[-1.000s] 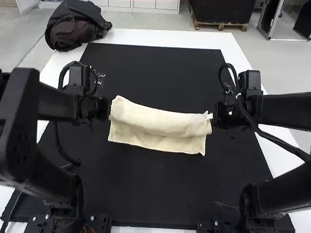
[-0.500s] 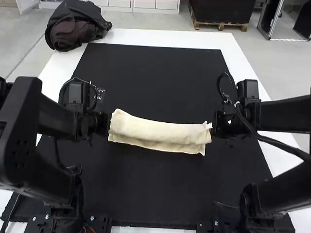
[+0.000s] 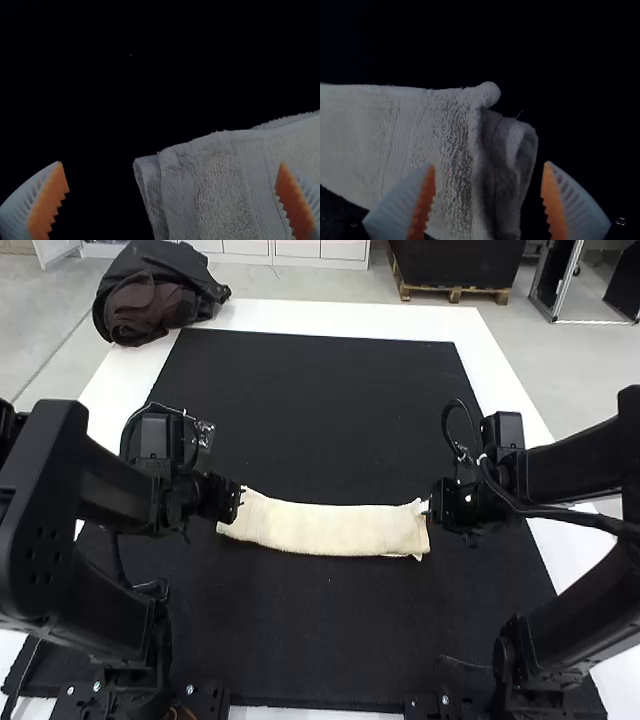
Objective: Fold the towel.
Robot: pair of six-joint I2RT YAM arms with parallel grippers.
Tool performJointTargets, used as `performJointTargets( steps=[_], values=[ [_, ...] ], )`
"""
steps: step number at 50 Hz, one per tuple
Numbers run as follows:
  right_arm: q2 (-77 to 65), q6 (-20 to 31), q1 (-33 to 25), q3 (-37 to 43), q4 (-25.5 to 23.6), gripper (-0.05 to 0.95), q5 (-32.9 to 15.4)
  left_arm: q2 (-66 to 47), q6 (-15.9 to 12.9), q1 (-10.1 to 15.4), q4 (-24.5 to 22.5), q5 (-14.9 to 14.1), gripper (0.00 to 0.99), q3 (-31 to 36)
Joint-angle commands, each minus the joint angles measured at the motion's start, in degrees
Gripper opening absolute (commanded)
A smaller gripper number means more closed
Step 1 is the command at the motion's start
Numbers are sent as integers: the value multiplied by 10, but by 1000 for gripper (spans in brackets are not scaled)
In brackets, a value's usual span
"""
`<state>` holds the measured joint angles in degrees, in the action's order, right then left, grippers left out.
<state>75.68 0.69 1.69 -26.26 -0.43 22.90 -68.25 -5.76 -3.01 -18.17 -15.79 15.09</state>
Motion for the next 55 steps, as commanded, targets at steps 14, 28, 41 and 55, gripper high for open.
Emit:
performJointTargets(
  steps=[14, 28, 41, 55],
  values=[
    [3, 12, -5, 2, 14, 756, -12, -4, 27, -22, -35, 13, 969, 16],
    [57, 21, -2, -9, 28, 761, -11, -2, 34, -40, -15, 10, 967, 47],
    [100, 21, 2, -31, 41, 762, -14, -2, 43, -47, 2, 9, 969, 66],
    [133, 19, 28, -47, 55, 761, -22, 0, 44, -47, 9, 9, 969, 66]
  ],
)
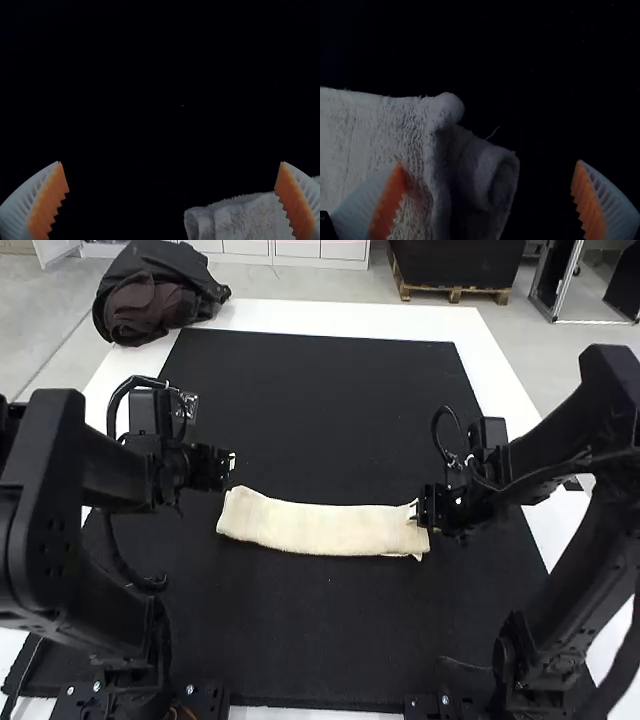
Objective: Fold the towel.
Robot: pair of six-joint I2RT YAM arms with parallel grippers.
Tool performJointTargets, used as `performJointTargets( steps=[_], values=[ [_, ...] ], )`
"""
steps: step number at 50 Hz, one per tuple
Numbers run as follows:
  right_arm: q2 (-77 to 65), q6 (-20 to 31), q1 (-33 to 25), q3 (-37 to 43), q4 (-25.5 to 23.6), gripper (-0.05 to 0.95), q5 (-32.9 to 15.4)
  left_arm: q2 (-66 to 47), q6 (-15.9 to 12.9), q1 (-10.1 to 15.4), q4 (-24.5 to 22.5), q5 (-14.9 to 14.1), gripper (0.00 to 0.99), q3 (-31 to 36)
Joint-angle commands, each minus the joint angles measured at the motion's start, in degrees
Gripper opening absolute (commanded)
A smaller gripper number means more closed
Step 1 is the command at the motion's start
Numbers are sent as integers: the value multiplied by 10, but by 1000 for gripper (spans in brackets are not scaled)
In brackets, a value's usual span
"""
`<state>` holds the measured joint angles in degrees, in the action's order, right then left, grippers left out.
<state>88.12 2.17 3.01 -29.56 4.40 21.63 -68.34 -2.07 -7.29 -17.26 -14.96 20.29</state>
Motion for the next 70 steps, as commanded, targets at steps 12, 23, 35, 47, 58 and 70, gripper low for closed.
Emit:
performJointTargets(
  steps=[12, 23, 35, 47, 58, 70],
  values=[
    [31, 1, 36, -14, 20, 759, -12, 4, 6, -4, 5, 0, 969, 14],
    [54, 3, 40, -10, 24, 585, -7, 10, 13, -4, 8, 0, 969, 14],
    [72, 11, 35, -11, 22, -21, 29, 11, 22, -4, 9, -1, 967, 14],
    [37, 43, -12, -19, -31, -21, 47, 11, 22, -6, 14, 0, 967, 14],
    [-62, 44, -74, -67, -103, -23, 62, 11, 23, -13, 13, 0, 967, 10],
    [-120, 46, -68, -94, -168, -23, 90, 11, 23, -13, 10, 1, 967, 4]
  ],
)
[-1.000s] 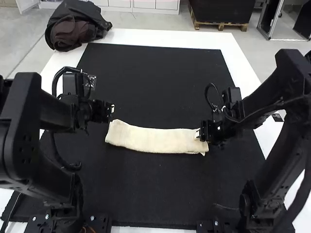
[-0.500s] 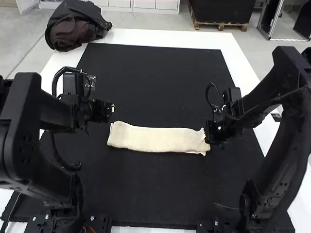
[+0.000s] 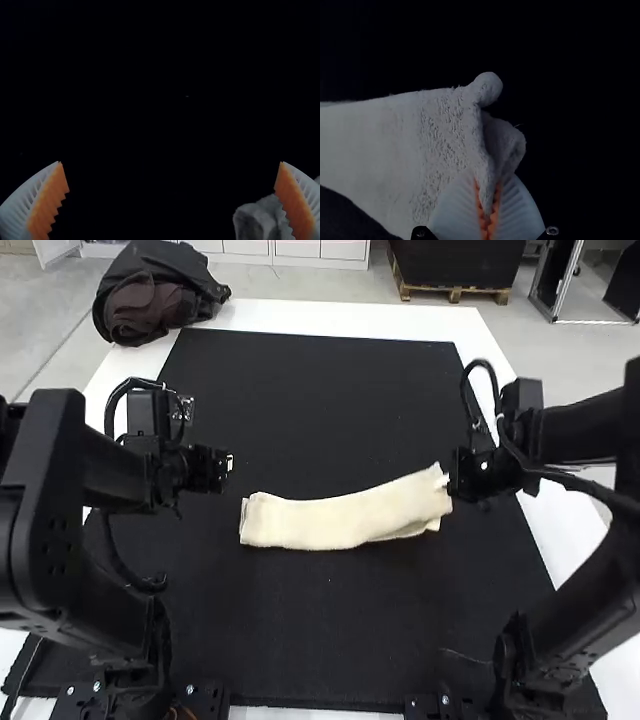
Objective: Fold the towel.
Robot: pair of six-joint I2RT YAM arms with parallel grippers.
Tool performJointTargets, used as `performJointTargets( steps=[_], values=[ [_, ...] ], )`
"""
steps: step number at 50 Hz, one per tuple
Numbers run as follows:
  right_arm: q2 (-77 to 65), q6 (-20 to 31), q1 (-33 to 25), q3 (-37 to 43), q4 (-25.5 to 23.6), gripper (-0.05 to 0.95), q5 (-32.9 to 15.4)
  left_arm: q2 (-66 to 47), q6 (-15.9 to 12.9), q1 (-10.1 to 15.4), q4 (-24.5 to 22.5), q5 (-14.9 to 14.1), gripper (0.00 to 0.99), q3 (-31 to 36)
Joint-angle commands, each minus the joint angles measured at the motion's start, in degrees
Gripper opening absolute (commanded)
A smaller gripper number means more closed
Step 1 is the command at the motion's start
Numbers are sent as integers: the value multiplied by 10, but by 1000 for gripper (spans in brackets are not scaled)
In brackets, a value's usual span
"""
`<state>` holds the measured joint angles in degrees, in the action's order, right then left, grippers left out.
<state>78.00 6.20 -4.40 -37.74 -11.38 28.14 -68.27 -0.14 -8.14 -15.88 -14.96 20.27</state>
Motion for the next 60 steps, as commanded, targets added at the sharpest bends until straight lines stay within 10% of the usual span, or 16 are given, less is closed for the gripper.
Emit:
performJointTargets(
  steps=[1, 23, 60],
  values=[
    [-20, 5, 11, -13, -11, -23, 25, 10, 4, -5, -4, 1, 967, 5],
    [-18, -134, 235, -38, 34, -23, 17, 9, 5, -5, -6, 5, 967, -1],
    [140, -181, 434, -144, 147, -21, 28, -2, 6, -5, -37, 14, 967, -11]
  ],
)
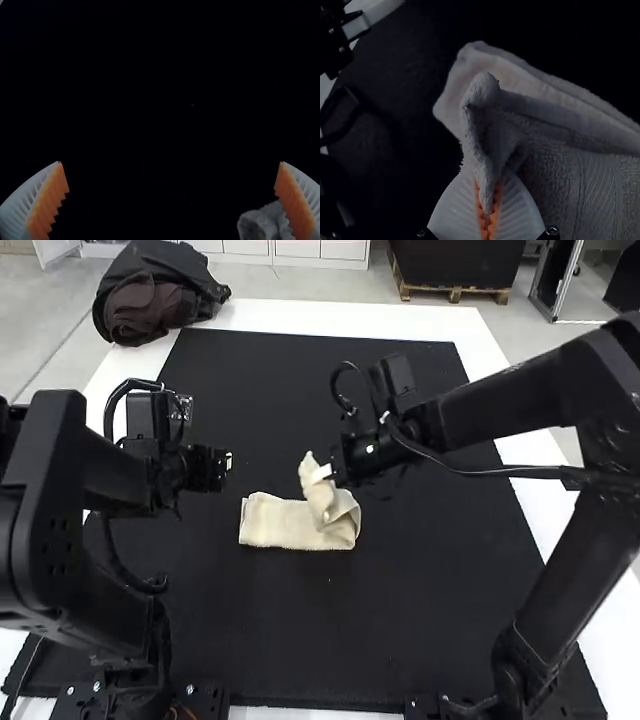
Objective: Fold the towel.
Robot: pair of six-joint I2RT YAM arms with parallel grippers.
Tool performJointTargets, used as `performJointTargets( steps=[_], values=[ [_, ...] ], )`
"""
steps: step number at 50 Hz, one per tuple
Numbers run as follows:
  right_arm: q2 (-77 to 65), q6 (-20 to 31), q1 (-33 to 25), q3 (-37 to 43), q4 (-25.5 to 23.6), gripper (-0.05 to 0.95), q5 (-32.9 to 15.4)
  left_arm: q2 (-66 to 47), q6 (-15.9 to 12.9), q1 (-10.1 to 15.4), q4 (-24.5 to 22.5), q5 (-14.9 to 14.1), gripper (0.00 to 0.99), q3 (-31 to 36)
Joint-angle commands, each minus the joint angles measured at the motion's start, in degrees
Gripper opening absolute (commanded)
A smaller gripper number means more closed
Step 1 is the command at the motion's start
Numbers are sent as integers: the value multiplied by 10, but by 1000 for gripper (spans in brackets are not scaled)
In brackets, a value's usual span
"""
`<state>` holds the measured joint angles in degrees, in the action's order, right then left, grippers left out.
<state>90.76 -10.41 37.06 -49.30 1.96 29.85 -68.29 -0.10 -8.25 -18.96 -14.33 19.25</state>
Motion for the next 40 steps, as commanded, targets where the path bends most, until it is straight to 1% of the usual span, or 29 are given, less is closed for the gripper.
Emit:
performJointTargets(
  steps=[1, 10, 19, 31, 40],
  values=[
    [15, -15, 23, -32, 16, -21, 11, -2, 6, -5, -6, 8, 967, -1],
    [55, -15, 50, -56, 36, -21, 11, -2, 8, -4, -11, 8, 967, -1],
    [95, -15, 65, -77, 54, -21, 11, -2, 12, -4, -17, 8, 966, 1],
    [132, -16, 72, -101, 74, -21, 11, -2, 17, -4, -24, 8, 966, 3],
    [158, -16, 72, -120, 79, -21, 11, -2, 17, -4, -30, 8, 966, 4]
  ],
)
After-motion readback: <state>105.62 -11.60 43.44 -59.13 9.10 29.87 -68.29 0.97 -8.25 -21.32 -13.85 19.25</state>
